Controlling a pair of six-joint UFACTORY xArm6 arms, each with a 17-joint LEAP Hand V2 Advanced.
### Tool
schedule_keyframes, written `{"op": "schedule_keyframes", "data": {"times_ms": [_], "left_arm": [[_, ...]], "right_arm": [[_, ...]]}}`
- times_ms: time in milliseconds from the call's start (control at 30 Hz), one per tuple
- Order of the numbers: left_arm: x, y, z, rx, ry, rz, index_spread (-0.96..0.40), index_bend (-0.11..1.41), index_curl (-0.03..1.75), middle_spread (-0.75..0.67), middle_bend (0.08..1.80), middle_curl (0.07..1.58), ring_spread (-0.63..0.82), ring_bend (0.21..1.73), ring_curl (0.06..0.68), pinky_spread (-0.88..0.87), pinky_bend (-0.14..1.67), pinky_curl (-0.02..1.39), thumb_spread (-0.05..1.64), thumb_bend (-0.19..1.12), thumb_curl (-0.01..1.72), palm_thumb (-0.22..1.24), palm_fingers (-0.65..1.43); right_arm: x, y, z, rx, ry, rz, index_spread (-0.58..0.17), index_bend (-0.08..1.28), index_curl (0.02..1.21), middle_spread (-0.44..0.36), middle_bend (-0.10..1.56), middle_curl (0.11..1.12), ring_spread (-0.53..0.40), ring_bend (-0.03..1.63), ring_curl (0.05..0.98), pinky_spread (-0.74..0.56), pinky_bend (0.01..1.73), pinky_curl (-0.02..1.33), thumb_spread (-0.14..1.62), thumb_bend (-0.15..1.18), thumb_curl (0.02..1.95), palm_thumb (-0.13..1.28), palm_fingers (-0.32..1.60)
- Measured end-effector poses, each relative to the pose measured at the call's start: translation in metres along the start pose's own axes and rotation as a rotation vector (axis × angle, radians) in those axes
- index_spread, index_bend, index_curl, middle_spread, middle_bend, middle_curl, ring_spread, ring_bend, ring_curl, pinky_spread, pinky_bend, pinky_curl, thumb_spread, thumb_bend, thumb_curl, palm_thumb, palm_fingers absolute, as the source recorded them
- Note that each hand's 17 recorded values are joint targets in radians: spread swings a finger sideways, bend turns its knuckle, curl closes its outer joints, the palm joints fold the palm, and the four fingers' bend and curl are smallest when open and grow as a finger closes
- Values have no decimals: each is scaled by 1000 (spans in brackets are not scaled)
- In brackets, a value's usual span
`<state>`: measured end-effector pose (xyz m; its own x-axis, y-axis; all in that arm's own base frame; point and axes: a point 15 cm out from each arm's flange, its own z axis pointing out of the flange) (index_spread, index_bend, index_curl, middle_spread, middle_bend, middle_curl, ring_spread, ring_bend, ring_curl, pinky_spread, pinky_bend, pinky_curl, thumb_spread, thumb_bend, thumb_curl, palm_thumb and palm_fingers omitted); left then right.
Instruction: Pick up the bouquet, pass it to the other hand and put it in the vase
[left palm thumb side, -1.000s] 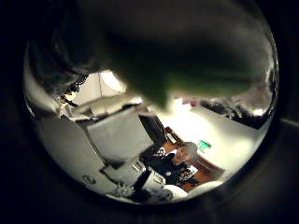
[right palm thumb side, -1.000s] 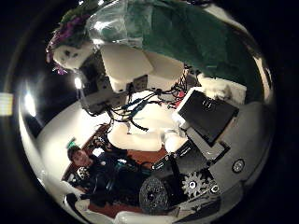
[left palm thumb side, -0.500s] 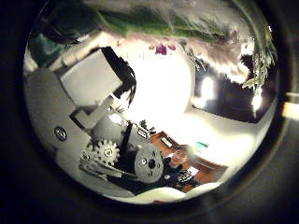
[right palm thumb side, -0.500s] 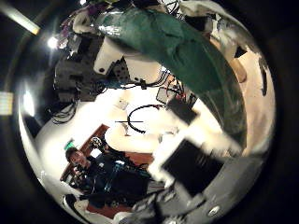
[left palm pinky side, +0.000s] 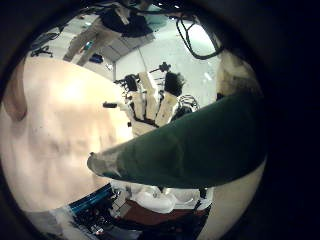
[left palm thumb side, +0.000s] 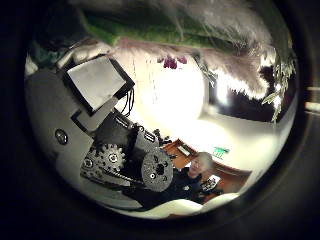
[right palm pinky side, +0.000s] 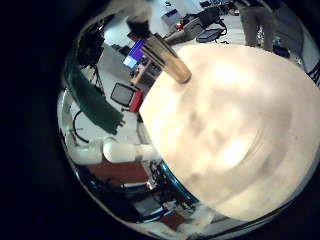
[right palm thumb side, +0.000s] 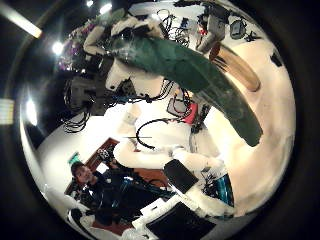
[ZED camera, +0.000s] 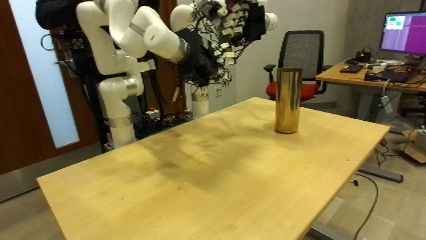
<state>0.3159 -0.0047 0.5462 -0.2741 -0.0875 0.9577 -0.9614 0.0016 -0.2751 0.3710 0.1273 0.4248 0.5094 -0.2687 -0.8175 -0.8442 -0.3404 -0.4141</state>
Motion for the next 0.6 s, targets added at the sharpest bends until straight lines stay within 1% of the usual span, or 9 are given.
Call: {"op": "schedule_keyframes", "data": {"times_ms": [133, 233, 367, 467, 600], "left_arm": [[20, -4, -6, 21, -41, 36, -712, 205, 1475, -635, 948, 1195, -409, 1455, 589, -592, 1154, 611, 137, -16, 852, 1196, 1043], [36, -9, -12, 34, -70, 61, -703, 192, 1505, -636, 948, 1196, -409, 1450, 590, -594, 1147, 617, 131, -17, 869, 1194, 1046], [55, -16, -25, 67, -103, 86, -679, 188, 1548, -637, 945, 1198, -411, 1445, 593, -597, 1136, 627, 126, -18, 894, 1190, 1049], [66, -22, -40, 99, -135, 100, -662, 186, 1567, -638, 944, 1199, -411, 1443, 595, -599, 1132, 632, 122, -17, 904, 1192, 1049], [80, -26, -71, 160, -187, 125, -639, 185, 1587, -639, 943, 1199, -412, 1441, 597, -602, 1126, 639, 120, -18, 915, 1191, 1050]], "right_arm": [[4, 2, 0, 8, -7, 18, -375, 143, 318, 60, 185, 320, 184, 450, 235, 415, 546, 403, 993, -29, 355, 524, -20], [6, 3, 0, 7, -9, 25, -402, 129, 273, 80, 170, 304, 198, 450, 237, 424, 570, 391, 989, -31, 349, 511, -54], [7, 3, 0, 7, -10, 28, -419, 134, 242, 93, 168, 286, 211, 445, 240, 434, 586, 378, 990, -29, 340, 510, -62], [8, 3, 1, 6, -11, 31, -423, 134, 226, 96, 171, 277, 213, 432, 240, 431, 580, 365, 991, -28, 336, 510, -66], [12, 2, 1, 11, -8, 36, -420, 138, 212, 97, 172, 270, 215, 415, 240, 428, 576, 350, 984, -28, 333, 508, -67]]}}
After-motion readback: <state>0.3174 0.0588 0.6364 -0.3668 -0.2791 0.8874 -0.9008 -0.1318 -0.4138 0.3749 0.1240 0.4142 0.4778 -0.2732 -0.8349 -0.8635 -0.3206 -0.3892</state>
